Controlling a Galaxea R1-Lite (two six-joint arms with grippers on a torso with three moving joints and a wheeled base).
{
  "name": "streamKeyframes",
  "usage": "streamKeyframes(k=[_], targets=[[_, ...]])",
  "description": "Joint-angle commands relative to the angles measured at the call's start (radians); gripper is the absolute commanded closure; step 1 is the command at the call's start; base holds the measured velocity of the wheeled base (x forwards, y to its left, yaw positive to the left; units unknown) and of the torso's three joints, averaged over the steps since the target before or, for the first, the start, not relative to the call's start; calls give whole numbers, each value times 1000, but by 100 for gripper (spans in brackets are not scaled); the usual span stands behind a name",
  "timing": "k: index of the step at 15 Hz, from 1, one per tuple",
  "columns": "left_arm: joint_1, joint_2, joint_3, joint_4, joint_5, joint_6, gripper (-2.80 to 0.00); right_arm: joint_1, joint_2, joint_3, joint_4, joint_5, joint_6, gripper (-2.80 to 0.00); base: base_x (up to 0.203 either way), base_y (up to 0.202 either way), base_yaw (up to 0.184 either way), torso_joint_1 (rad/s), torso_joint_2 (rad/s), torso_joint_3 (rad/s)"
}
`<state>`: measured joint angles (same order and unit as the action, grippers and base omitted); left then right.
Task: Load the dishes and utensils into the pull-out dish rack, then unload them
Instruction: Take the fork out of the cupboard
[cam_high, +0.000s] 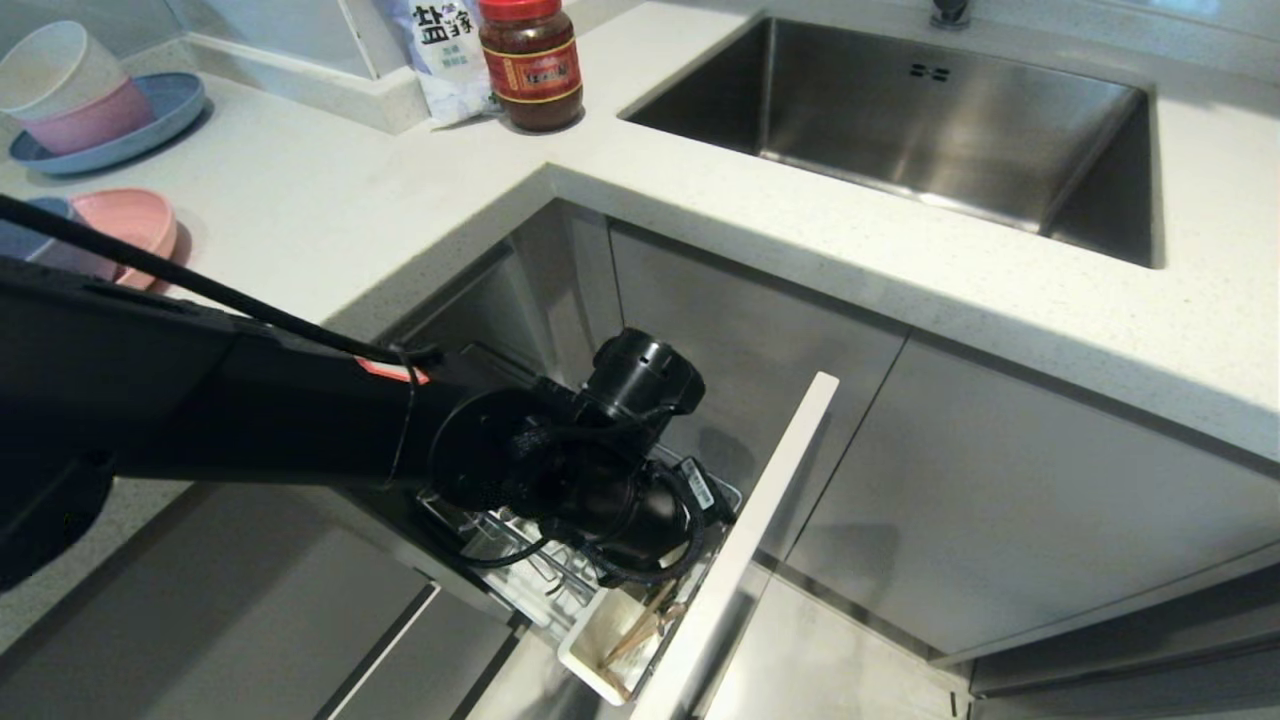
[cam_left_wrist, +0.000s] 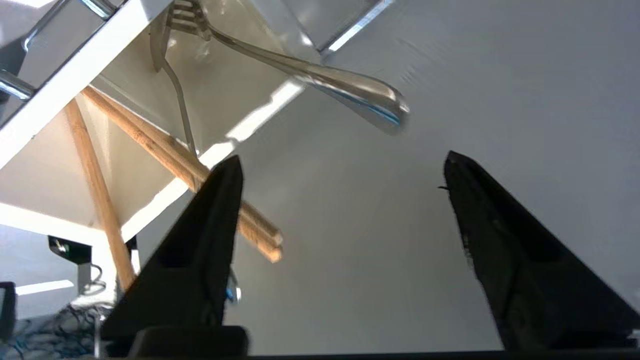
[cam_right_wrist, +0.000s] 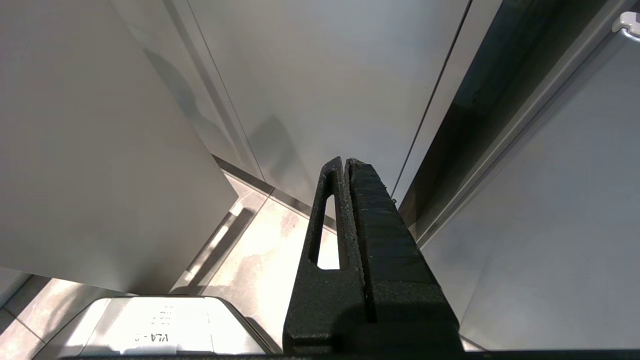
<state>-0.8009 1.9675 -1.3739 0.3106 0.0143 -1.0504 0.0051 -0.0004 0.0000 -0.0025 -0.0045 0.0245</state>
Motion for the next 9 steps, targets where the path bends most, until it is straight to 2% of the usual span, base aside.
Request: streamKeyframes(k=[1, 9], targets=[[1, 51, -19, 2, 3, -20, -280, 1, -4, 2, -1, 0, 0, 0, 0, 0, 0, 0, 0, 0], [3, 88, -42, -2, 3, -39, -280, 1, -4, 2, -1, 0, 0, 0, 0, 0, 0, 0, 0, 0]])
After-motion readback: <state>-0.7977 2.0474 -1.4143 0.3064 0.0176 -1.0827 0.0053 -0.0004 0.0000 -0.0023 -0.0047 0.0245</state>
